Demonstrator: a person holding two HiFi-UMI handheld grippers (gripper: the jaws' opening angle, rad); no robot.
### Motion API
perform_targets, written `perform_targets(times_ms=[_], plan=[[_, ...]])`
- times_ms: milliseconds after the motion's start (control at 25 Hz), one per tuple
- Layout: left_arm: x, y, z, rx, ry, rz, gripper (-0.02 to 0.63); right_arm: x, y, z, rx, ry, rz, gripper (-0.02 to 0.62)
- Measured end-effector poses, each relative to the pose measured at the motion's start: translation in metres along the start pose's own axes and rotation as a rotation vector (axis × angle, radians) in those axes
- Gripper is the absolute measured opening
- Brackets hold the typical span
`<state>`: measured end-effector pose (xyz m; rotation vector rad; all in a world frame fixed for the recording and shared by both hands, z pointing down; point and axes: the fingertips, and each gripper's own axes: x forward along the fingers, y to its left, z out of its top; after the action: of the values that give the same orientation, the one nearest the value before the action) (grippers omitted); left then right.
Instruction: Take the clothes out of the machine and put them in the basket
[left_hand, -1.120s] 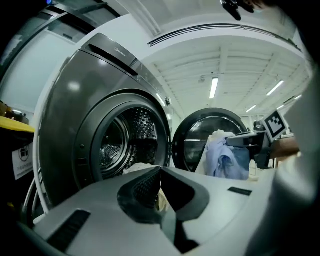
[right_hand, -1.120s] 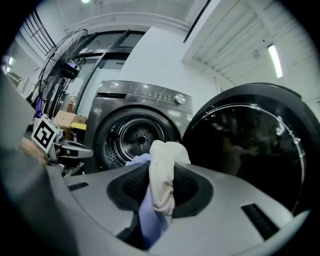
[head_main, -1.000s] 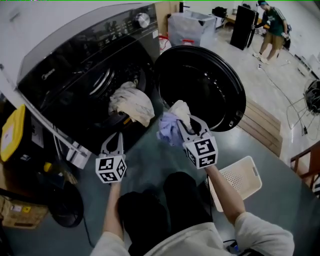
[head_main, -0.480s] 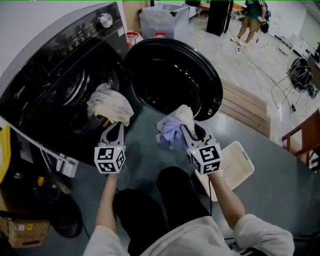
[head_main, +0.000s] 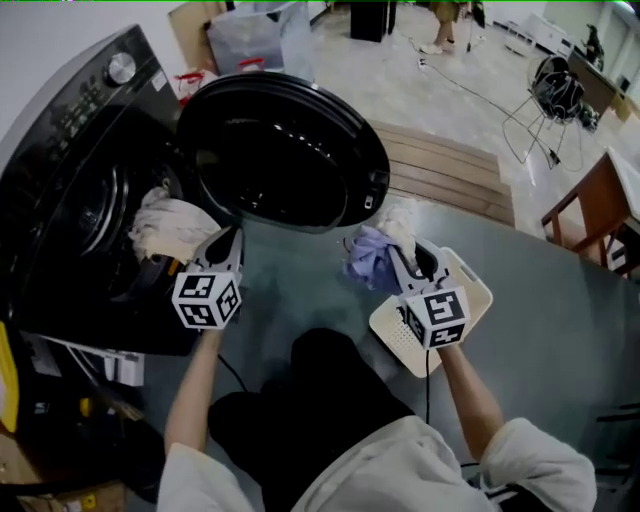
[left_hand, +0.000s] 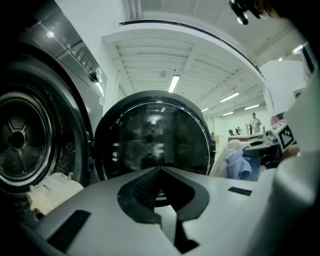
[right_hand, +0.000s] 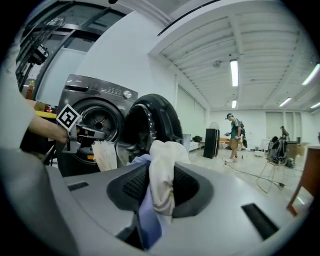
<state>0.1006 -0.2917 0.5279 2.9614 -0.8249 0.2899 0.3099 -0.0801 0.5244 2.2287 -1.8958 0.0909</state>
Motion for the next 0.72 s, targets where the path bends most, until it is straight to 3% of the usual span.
perform_targets(times_ms=[160,320,520,720], plan=[[0.029,-0.030,0.004,-0.040,0.014,-0.076,0.020,-0.031,-0.036,-0.002,0.006,0.004,-0.097,0.123],[0.052,-0.069,0.013,-0.010,0.015,-0.160,0.020,-0.059,-0.068,-0.006,0.011,0.015,-0.187,0.123],[0.071,-0.122,0.012,0.083,0.025,-0.256,0.020,-0.095,-0.103,-0.020,0.027,0.044,-0.291,0.123],[0.093,-0.163,0.000,0.076,0.050,-0.333,0.020,-0.126,-0.130,-0.040,0.034,0.086,-0.378,0.123]])
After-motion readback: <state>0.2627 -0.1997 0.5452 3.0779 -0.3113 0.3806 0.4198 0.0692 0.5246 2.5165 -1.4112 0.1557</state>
